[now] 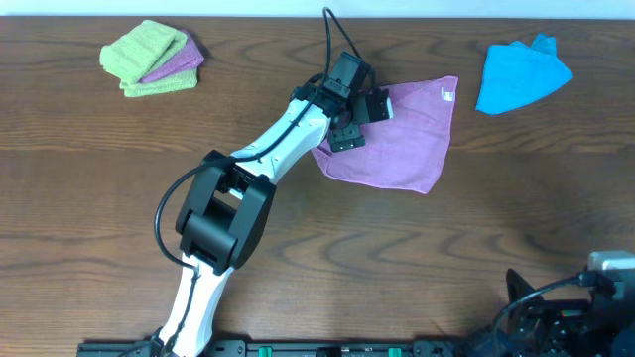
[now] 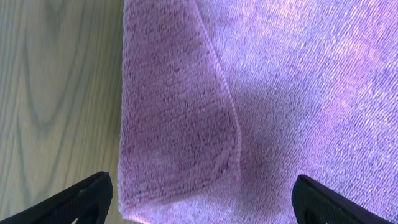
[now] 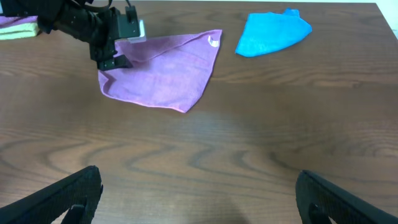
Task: Fold the cloth
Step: 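Grasp the towel's left corner with the left gripper and pull it flat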
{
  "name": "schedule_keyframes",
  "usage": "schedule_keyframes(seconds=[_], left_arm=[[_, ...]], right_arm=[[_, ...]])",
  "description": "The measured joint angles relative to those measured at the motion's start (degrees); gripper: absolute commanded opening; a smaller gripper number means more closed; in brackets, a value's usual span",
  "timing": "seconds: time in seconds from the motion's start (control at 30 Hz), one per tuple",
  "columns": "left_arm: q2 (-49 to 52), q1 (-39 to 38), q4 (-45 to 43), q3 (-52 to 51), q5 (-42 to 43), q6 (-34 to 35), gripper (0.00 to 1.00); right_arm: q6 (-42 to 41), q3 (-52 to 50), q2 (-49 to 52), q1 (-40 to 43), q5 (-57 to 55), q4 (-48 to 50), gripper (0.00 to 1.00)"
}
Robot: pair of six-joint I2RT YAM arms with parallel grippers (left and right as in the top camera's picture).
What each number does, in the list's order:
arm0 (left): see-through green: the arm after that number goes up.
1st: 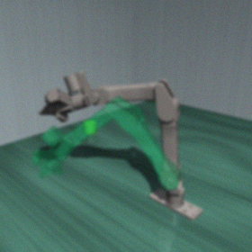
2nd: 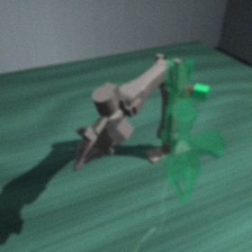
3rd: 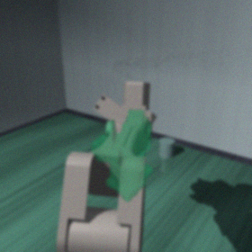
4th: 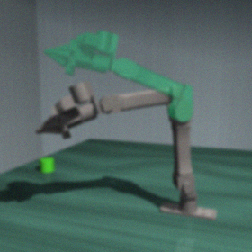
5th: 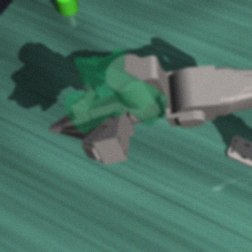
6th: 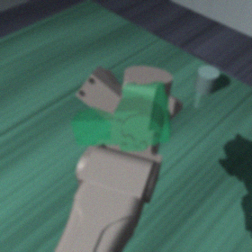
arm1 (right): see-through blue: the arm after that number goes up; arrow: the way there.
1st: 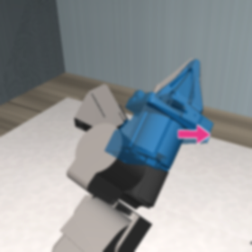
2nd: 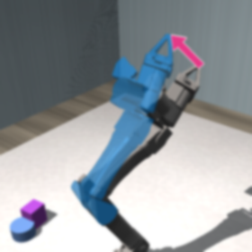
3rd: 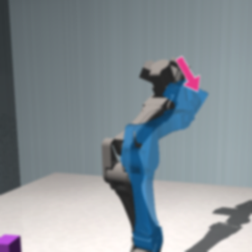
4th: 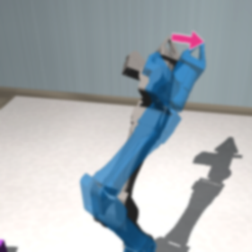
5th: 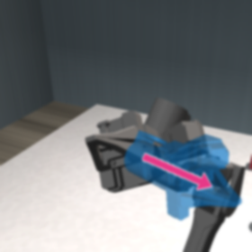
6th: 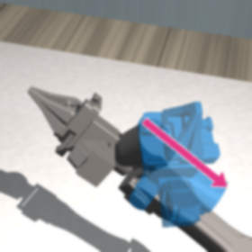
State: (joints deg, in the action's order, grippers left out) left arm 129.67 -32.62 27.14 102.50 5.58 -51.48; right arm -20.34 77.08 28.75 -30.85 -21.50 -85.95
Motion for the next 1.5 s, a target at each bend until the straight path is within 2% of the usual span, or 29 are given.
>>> schedule_keyframes(seconds=[0.2, 0.33, 0.63, 0.93, 1.1, 1.27, 1.4, 1.5], left_arm=[[2.8, 0.0, -0.4, 0.0, 0.4, -0.7, 0.93], [3.4, 0.3, -2.6, -0.2, 0.7, -1.1, 0.84], [3.4, 0.3, -7.0, -0.5, 0.0, -1.2, 0.84], [3.4, 0.4, -7.0, -0.5, 0.0, -1.4, 0.61], [4.2, 0.9, -7.0, -0.5, 0.0, -1.3, 0.56], [4.8, 1.1, -6.7, -0.5, 0.5, -1.2, 0.35], [4.9, 1.1, -6.5, -0.5, 1.7, -1.2, 0.25], [4.9, 1.1, -6.3, -0.5, 2.4, -1.5, 0.06]], right_arm=[[0.0, 0.0, 0.0, 0.0, 0.0, 0.0, 0.99], [0.0, 0.0, 0.0, 0.0, 0.0, 0.0, 0.99], [0.0, 0.0, 0.0, 0.0, 0.0, 0.0, 0.99], [0.0, 0.0, 0.0, 0.0, 0.0, 0.1, 0.99], [0.0, 0.0, 0.0, 0.0, 0.0, 0.3, 0.99], [0.0, 0.0, 0.0, 0.0, 0.0, 0.4, 0.99], [0.0, 0.0, 0.0, 0.0, 0.0, 1.3, 0.99], [0.0, 0.0, 0.0, 0.0, 0.0, 1.4, 0.99]])
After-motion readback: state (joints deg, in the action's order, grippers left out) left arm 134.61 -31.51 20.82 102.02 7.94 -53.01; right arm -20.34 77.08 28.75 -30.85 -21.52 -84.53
